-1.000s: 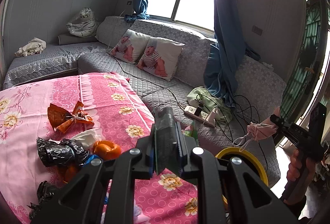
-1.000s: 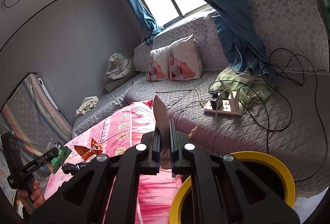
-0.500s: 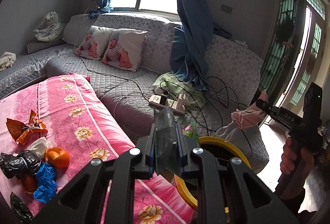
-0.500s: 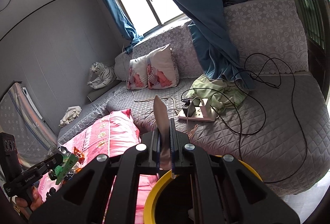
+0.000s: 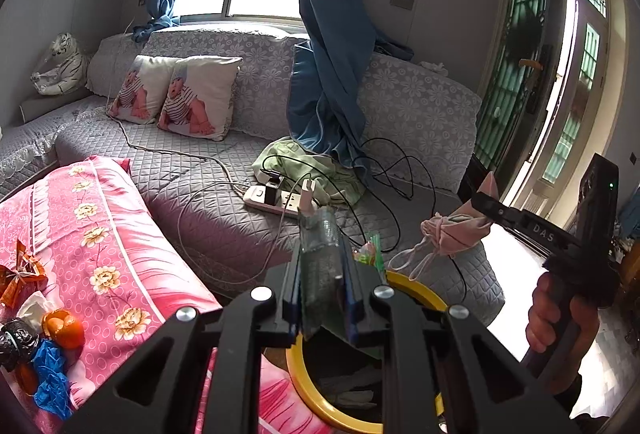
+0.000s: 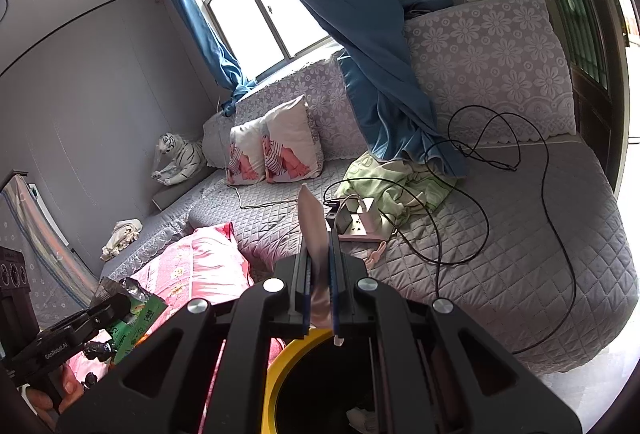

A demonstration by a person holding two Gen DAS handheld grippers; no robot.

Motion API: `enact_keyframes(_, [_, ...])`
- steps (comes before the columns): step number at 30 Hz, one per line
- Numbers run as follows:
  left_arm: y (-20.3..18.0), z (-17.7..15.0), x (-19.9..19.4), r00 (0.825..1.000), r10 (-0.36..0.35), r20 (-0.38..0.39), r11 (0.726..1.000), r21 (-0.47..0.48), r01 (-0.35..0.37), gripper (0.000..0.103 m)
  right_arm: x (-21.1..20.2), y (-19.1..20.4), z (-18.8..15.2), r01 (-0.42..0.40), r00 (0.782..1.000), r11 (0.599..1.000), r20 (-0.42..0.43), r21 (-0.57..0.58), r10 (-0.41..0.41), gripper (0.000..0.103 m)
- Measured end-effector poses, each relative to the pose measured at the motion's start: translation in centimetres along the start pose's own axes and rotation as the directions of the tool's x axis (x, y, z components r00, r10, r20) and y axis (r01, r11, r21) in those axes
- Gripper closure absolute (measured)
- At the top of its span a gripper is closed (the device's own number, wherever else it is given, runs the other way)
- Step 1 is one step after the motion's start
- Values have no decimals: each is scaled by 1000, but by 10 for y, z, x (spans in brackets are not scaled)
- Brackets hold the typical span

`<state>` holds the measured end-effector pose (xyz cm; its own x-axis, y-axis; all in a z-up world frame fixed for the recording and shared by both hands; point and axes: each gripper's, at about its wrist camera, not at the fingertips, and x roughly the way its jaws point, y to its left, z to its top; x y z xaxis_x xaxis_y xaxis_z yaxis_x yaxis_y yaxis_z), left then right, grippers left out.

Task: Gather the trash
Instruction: 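Carry the green packet and grey cloth over the yellow-rimmed bin with both grippers, then open the left gripper to drop the green packet while the right gripper releases the cloth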

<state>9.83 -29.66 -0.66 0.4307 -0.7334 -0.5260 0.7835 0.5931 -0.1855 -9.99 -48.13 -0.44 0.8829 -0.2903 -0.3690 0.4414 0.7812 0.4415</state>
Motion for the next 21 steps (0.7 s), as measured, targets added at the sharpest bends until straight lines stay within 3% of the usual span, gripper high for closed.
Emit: enact_keyframes(21, [-47,-10,60,993,-53,-109,995,81,62,88,-2,-11,-2,36,999,999,1,-8,-36,97])
